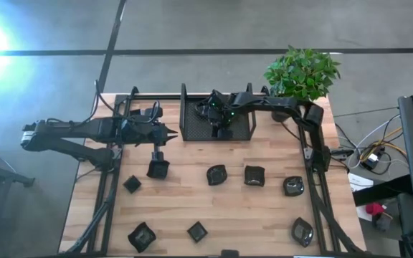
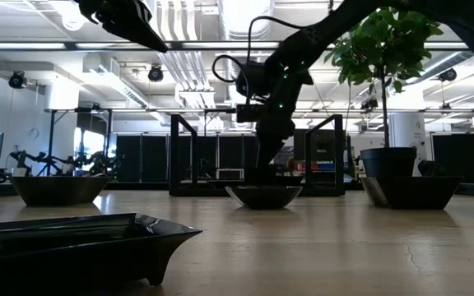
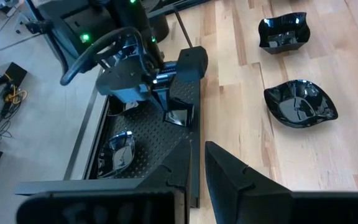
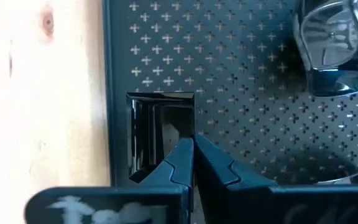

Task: Pick & Place Mini shaped plates
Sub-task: Put the black square plate on the shelf

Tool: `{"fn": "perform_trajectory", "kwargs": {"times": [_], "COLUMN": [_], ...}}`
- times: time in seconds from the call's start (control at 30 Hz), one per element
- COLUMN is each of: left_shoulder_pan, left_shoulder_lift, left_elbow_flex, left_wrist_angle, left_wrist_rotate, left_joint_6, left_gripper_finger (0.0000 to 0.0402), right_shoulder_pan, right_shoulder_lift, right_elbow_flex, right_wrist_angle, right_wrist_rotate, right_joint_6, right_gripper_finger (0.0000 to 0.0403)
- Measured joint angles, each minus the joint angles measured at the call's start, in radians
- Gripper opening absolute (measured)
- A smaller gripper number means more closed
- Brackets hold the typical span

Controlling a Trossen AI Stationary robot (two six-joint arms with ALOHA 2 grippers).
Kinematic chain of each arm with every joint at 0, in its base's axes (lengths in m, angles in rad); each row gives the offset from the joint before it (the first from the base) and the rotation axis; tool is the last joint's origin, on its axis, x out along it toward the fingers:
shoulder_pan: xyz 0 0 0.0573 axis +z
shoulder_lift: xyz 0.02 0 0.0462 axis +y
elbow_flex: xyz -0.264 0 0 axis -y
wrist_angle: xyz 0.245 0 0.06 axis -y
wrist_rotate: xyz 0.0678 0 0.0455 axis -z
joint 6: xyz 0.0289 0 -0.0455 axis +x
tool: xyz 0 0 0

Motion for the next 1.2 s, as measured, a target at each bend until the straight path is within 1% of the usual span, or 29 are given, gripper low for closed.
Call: {"fn": "perform_trajectory", "kwargs": {"times": [0.17,0.47,0.53,0.63,0.7,0.93,1.2], "left_shoulder_pan": [0.000,0.001,0.001,0.001,0.001,0.001,0.000], "left_shoulder_lift": [0.000,0.000,0.000,0.000,0.000,0.000,0.000], "left_elbow_flex": [0.000,0.000,0.000,0.000,0.000,0.000,0.000], "left_wrist_angle": [0.000,0.000,0.000,0.000,0.000,0.000,0.000], "left_wrist_rotate": [0.000,0.000,0.000,0.000,0.000,0.000,0.000], "left_joint_6": [0.000,0.000,0.000,0.003,0.008,0.001,-0.013], "left_gripper_finger": [0.0041,0.0041,0.0041,0.0041,0.0041,0.0041,0.0041], "right_shoulder_pan": [-0.001,-0.002,-0.002,-0.002,-0.002,-0.002,-0.002], "right_shoulder_lift": [0.030,0.029,0.029,0.029,0.028,0.028,0.028], "right_elbow_flex": [0.027,0.031,0.031,0.031,0.031,0.031,0.030], "right_wrist_angle": [-0.027,-0.015,-0.015,-0.015,-0.015,-0.012,0.012], "right_wrist_rotate": [-0.002,0.000,0.011,0.063,0.075,0.077,0.079], "right_joint_6": [-0.030,-0.056,-0.068,-0.086,-0.088,-0.131,-0.135], "right_gripper_finger": [0.0008,0.0008,0.0008,0.0008,0.0008,0.0008,0.0012]}}
